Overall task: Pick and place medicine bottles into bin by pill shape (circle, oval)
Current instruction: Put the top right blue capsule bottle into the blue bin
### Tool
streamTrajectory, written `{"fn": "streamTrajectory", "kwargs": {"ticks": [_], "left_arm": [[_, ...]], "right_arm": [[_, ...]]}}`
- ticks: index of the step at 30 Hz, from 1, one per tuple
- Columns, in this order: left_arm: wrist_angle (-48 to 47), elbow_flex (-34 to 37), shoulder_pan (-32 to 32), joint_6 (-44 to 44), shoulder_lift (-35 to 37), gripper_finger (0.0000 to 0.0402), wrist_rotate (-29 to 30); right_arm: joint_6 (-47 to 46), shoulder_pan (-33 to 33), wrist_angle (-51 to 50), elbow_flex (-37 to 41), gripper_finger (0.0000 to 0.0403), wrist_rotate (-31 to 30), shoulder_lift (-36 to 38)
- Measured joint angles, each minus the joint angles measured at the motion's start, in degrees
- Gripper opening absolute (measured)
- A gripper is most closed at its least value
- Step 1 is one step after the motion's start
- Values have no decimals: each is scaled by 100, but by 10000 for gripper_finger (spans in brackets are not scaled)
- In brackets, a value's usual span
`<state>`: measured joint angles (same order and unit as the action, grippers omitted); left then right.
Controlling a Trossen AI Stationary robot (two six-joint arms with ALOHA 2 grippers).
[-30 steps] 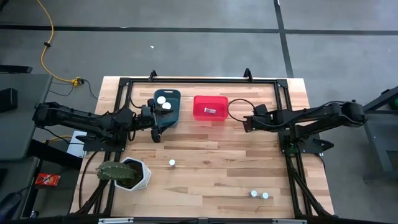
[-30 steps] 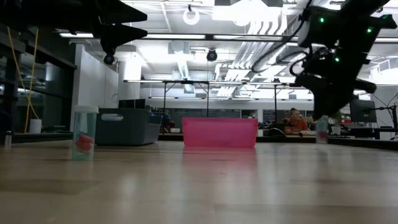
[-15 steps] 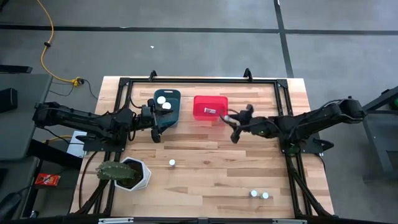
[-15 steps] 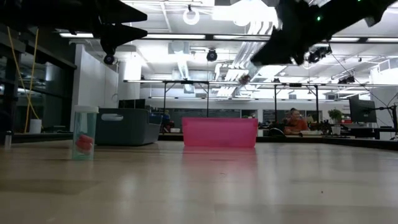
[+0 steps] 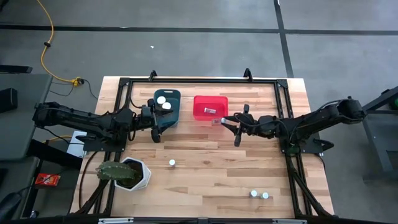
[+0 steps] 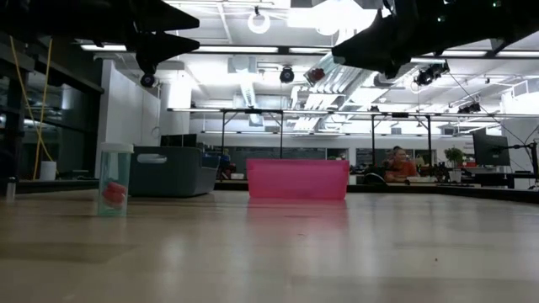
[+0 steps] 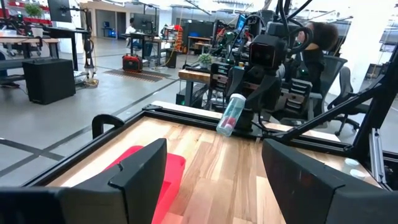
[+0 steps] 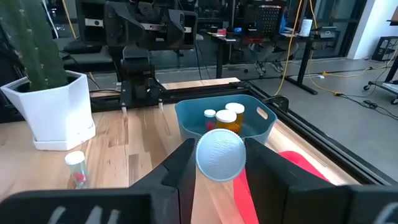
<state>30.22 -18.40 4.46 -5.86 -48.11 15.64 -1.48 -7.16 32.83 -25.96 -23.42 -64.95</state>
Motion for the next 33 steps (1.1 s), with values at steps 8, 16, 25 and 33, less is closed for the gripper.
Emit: {"fn": "streamTrajectory", "kwargs": {"ticks": [8, 16, 25, 33], "left_arm": [[0, 0, 0, 0, -1, 252, 0], [0, -2, -1, -13, -1, 252, 3], [4, -2, -1, -14, -1, 252, 11], [7, -2, -1, 2, 2, 252, 17]], "right_arm": [[0, 0, 2, 0, 103, 140, 0], [-2, 10, 67, 0, 103, 248, -59], [-138, 495, 1373, -111, 103, 462, -1397], [-327, 913, 1580, -1426, 103, 1021, -3164]]}}
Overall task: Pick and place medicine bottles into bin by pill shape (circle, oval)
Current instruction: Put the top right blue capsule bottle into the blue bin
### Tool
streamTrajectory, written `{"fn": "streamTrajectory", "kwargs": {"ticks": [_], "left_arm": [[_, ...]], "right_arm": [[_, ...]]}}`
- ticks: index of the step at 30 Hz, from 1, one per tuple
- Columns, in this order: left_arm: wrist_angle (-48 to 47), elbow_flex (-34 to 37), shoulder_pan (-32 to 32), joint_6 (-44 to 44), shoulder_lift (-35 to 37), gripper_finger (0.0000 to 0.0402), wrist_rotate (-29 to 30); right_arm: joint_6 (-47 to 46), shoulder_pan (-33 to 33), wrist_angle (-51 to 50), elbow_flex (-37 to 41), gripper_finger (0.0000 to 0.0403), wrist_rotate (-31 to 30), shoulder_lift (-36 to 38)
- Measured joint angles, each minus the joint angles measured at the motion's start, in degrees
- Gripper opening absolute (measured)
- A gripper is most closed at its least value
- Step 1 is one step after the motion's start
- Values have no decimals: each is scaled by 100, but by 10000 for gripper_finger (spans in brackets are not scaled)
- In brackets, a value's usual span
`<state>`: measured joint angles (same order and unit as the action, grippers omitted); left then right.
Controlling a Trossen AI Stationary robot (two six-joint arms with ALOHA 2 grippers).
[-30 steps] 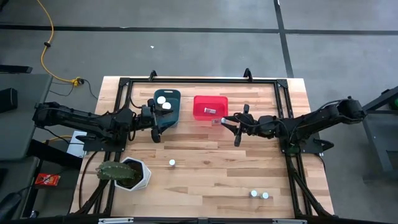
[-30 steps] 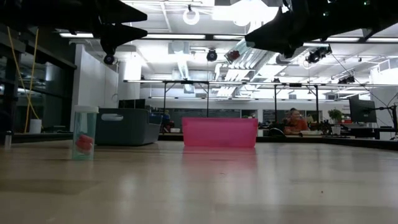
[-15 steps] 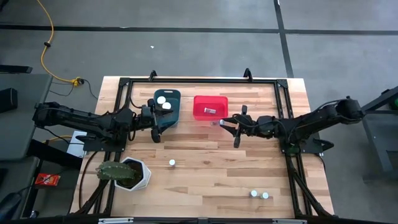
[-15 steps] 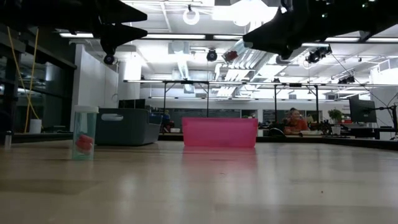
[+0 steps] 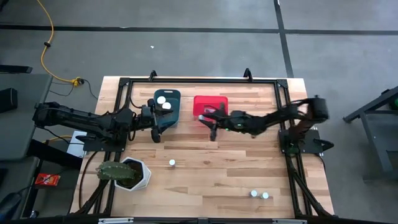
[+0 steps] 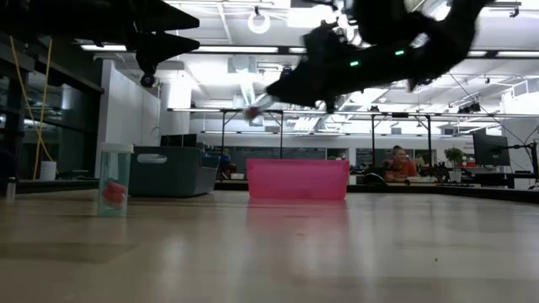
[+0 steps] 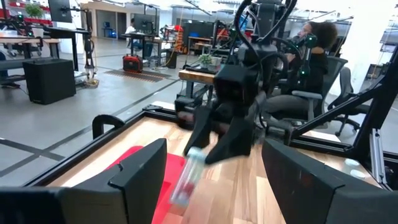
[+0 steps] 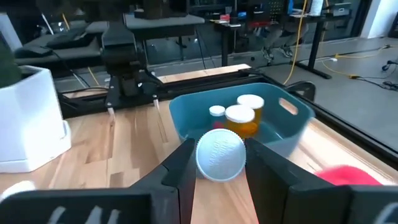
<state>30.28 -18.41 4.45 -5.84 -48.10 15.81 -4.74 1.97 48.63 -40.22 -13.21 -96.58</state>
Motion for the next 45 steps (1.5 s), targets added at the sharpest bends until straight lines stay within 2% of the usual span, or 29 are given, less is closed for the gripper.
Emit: {"fn": "streamTrajectory", "kwargs": {"ticks": [5, 9, 14, 18, 23, 41, 45], "left_arm": [[-2, 0, 1, 0, -2, 252, 0], [-2, 0, 0, 0, -1, 252, -4], [-2, 0, 1, 1, 0, 252, -4], [-2, 0, 0, 0, 0, 252, -11], [-2, 0, 0, 0, 0, 252, -17], [-2, 0, 0, -5, 0, 252, -17], [-2, 0, 0, -3, 0, 252, -17]], "right_arm": [[219, 98, -82, -1094, 103, 24, -1061], [353, 189, -696, -1948, 103, 23, -1698], [371, 299, -1373, -2797, 103, 160, -2219], [372, 350, -1753, -3141, 103, 305, -2405], [343, 406, -2275, -3281, 103, 322, -2410], [327, 413, -2271, -3284, 103, 322, -2410], [329, 413, -2260, -3284, 103, 489, -2410]]}}
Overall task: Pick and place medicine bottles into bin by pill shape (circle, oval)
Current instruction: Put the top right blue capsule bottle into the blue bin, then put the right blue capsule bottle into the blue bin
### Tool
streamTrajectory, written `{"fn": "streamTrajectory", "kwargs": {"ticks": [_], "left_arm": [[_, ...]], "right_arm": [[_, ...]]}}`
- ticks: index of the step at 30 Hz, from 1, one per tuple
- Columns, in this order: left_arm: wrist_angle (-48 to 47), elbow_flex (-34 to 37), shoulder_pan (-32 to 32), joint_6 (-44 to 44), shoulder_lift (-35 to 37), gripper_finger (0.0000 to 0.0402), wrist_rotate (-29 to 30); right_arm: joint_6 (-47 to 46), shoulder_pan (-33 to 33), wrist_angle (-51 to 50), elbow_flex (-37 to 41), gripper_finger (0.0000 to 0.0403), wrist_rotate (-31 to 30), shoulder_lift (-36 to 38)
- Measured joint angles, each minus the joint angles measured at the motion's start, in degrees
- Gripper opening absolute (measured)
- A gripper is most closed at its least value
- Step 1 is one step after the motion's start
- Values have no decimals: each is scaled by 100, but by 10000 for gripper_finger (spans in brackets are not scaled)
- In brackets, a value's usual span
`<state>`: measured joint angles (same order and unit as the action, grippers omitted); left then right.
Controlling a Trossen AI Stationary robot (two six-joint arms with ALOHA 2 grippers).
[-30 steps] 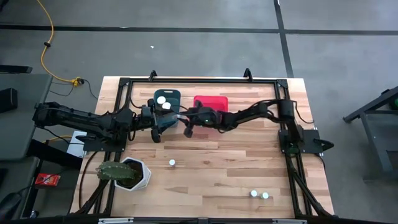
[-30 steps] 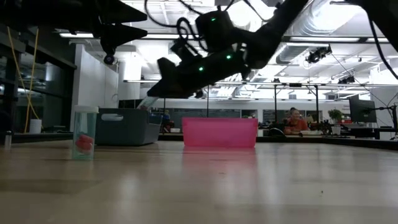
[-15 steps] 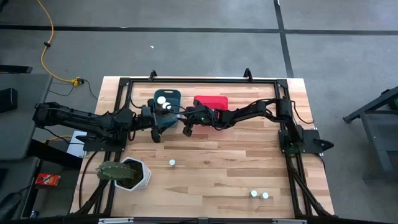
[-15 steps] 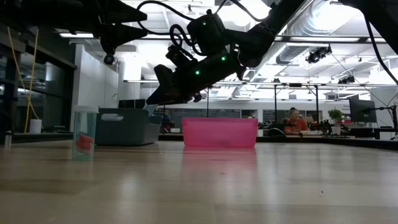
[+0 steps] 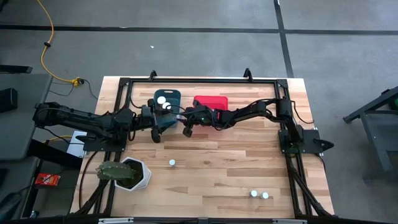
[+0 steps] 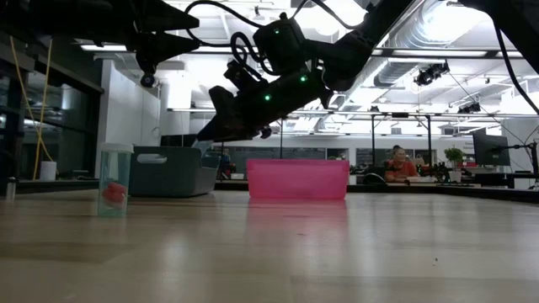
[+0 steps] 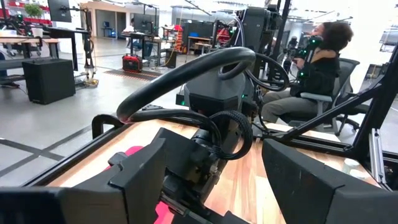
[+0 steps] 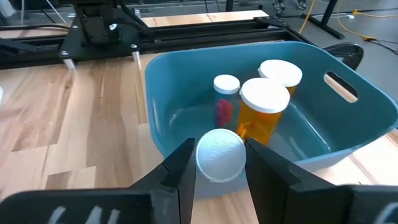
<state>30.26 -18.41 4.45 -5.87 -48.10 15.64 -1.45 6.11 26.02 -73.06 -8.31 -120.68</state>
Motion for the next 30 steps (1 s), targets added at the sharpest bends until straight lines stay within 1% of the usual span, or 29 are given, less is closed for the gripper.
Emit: {"fn": "streamTrajectory", "kwargs": {"ticks": [3, 5, 12, 15, 17, 19, 23, 26, 30], "left_arm": [[0, 0, 1, 0, -1, 252, 0], [0, 0, 1, -1, 0, 252, 0], [0, 0, 0, 0, -2, 252, 0], [0, 0, 1, 0, -1, 252, 0], [0, 0, 2, 2, 0, 252, 0], [0, 0, 0, 2, -2, 252, 0], [-11, 0, 1, 4, -1, 252, 0], [-13, 0, 0, 4, 0, 252, 0], [-20, 0, 0, 4, -1, 252, 0]], "right_arm": [[-2, 0, 44, 0, 106, 32, 0], [-2, 0, 51, 0, 116, 35, 0], [-3, 0, 90, 0, 185, 37, 0], [25, 0, 96, 0, 203, 36, 0], [54, 0, 49, 0, 207, 35, 3], [297, 0, -290, 0, 208, 26, 80], [624, -23, -992, 40, 209, -397, 382], [749, -86, -921, 495, 209, -712, 701], [579, -147, -141, 1590, 209, -801, 1373]]}}
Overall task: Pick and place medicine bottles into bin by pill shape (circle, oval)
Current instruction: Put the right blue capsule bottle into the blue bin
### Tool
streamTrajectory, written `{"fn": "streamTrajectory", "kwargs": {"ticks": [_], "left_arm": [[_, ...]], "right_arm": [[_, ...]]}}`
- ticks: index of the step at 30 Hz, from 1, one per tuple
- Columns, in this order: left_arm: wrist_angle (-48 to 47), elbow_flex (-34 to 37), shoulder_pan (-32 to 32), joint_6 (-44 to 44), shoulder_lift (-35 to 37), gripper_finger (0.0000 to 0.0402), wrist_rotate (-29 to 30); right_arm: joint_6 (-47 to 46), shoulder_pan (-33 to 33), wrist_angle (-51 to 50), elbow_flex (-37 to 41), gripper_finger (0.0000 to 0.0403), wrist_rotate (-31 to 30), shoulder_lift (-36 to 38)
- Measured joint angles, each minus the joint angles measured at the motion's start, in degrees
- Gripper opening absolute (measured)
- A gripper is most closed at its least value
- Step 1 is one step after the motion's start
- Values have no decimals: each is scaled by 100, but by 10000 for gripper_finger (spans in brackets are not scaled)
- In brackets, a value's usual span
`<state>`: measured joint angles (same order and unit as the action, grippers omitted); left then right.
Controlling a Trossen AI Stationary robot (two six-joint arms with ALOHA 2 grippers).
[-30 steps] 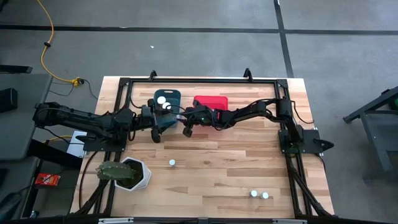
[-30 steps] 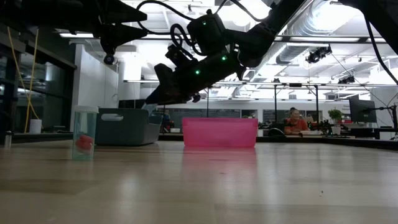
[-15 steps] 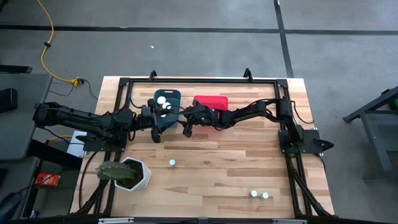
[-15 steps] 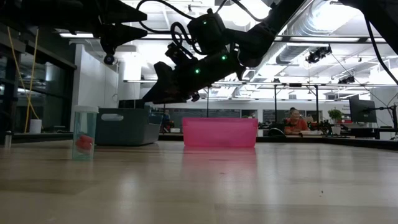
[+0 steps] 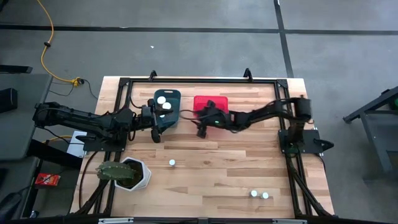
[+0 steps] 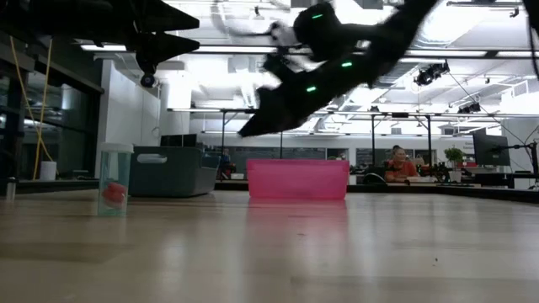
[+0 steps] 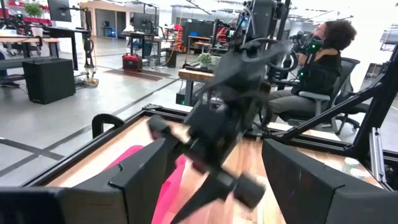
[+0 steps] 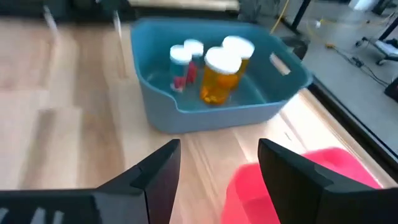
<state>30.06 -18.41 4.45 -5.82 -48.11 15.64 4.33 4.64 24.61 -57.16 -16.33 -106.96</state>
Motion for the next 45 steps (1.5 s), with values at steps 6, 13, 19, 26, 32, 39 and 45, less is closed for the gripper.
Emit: {"fn": "streamTrajectory", "kwargs": {"ticks": [6, 13, 19, 26, 32, 39, 45], "left_arm": [[19, 0, 0, 0, -1, 252, 2], [52, 0, 0, 0, -1, 252, 13], [102, 0, 0, 2, 1, 252, 20], [114, 0, 0, 2, 1, 252, 20], [114, 0, 0, 53, 0, 252, 20], [114, 0, 0, 48, 1, 252, 20], [107, 0, 0, 48, 1, 252, 20]], "right_arm": [[-406, -128, 1809, 1722, 209, 115, 1250], [-430, -324, 2686, 2685, 209, 656, 2396], [-425, -406, 2592, 2816, 209, 657, 2695], [-432, -406, 2580, 2810, 209, 659, 2695], [-432, -406, 2578, 2808, 209, 669, 2693], [-450, -406, 2482, 2805, 209, 802, 2693], [-608, -406, 1899, 2801, 209, 1133, 2961]]}}
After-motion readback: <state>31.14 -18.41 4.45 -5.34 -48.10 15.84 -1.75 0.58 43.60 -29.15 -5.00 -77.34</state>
